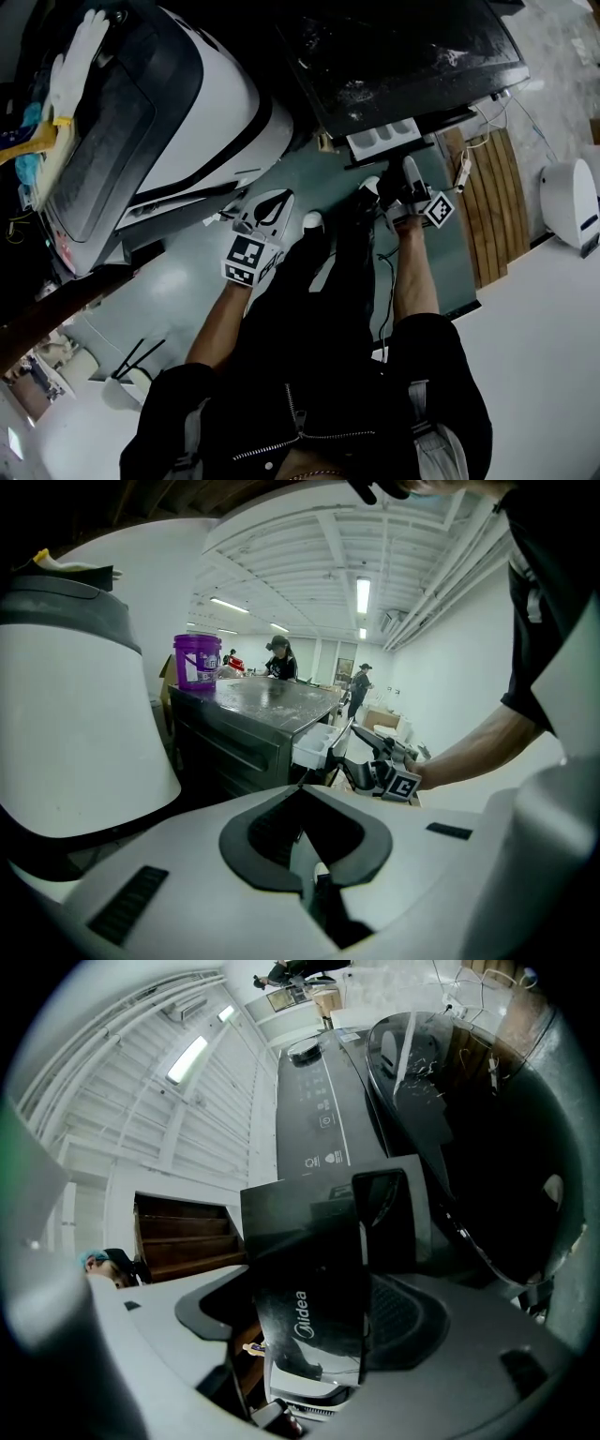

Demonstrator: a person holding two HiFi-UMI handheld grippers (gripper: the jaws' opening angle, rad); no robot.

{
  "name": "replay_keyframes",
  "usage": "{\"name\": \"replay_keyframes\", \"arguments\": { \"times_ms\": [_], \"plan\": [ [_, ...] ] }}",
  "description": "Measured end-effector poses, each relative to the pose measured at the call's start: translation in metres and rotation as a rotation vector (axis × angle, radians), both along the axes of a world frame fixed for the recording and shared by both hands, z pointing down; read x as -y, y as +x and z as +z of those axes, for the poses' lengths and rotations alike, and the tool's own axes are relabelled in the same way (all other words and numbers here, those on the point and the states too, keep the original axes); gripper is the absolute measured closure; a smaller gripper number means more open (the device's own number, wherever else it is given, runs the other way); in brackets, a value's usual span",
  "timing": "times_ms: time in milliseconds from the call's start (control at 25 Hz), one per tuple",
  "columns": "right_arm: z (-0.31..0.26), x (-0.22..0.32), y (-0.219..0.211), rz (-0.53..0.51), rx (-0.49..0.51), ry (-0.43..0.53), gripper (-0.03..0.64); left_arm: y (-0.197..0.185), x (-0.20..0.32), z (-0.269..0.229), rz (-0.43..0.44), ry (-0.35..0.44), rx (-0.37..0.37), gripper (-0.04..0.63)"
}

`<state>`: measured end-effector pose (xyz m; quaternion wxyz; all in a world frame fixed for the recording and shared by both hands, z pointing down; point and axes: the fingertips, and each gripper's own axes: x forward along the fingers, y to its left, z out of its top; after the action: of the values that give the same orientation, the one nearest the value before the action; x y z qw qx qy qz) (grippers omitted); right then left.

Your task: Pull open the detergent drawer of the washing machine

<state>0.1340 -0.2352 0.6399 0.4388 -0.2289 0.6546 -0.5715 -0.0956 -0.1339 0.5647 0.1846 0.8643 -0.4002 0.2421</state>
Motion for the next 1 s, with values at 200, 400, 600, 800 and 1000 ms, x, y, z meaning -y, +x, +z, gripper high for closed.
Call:
{"name": "replay_keyframes", "arguments": {
  "times_ms": [200,400,600,800,1000],
  "plan": [
    [0.003,-0.011,0.006,-0.005,0.019,0.009,0.279,0.003,-0.002,0.001,0.016,-0.003,0.003,0.574],
    [0.014,-0.024,0.007,-0.011,-0.026,-0.026,0.384,0.005,-0.004,0.003,0.028,-0.007,0.004,0.574],
    [0.026,-0.029,0.008,-0.010,-0.076,-0.060,0.476,0.006,-0.003,0.004,0.038,-0.009,0.006,0.574],
    [0.031,-0.028,0.010,0.008,-0.084,-0.072,0.485,0.005,-0.005,0.006,0.043,-0.013,0.009,0.574],
    [0.030,-0.028,0.010,0.028,-0.080,-0.079,0.484,0.006,-0.005,0.006,0.042,-0.020,0.010,0.574]
  ]
}}
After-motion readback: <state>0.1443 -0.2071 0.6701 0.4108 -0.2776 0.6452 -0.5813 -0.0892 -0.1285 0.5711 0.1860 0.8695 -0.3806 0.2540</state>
